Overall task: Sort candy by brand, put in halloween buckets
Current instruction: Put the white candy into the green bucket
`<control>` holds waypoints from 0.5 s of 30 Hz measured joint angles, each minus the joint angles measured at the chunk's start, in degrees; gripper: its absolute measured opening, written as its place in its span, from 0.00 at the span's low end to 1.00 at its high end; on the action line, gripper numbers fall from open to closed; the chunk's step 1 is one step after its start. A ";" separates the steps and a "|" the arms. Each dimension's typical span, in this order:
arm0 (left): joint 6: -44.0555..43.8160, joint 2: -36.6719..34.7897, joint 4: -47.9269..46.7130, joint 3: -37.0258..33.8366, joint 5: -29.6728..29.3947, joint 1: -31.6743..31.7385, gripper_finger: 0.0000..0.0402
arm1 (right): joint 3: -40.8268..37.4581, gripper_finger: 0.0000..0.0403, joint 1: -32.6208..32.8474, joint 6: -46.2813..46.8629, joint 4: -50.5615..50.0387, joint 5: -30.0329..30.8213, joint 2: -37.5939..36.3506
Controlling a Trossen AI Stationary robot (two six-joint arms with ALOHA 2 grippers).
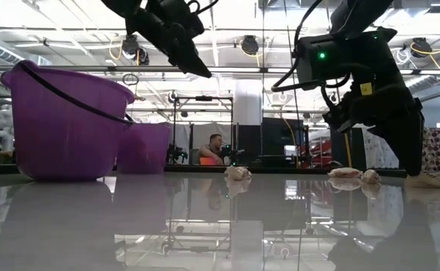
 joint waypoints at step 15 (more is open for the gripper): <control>0.04 -1.02 -0.60 0.02 -6.07 0.28 0.06 | 8.17 0.00 -3.10 -5.35 -0.33 2.53 -2.46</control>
